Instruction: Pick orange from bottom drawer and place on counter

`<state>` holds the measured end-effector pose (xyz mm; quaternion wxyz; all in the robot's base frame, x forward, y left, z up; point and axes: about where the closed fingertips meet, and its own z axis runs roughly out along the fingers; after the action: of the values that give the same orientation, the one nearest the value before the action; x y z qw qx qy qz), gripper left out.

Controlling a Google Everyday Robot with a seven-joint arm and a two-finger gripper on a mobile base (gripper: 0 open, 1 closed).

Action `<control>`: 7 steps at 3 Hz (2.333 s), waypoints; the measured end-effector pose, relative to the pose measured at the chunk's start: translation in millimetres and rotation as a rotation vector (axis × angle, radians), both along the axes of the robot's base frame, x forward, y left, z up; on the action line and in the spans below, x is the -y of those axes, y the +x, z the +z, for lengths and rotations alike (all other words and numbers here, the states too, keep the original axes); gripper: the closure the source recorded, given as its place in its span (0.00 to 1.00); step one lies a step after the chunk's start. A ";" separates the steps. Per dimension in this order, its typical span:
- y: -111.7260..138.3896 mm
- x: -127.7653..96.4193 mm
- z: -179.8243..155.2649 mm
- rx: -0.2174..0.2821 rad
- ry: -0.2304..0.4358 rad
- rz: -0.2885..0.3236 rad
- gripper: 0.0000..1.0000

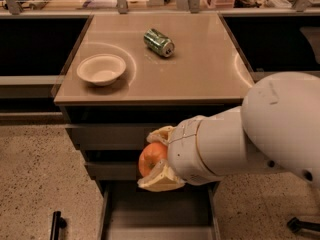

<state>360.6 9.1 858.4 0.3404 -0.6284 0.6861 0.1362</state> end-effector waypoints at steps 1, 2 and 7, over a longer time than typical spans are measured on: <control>0.0 0.0 0.0 0.000 0.000 0.000 1.00; 24.1 2.9 22.4 0.060 -0.041 0.024 1.00; 146.1 34.3 144.2 0.420 -0.173 -0.134 1.00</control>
Offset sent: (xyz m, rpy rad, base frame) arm 0.0842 -0.0133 0.0727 -0.1266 -0.1894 0.0796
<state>506.7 -25.2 1002.6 0.4286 -0.6229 0.6496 -0.0796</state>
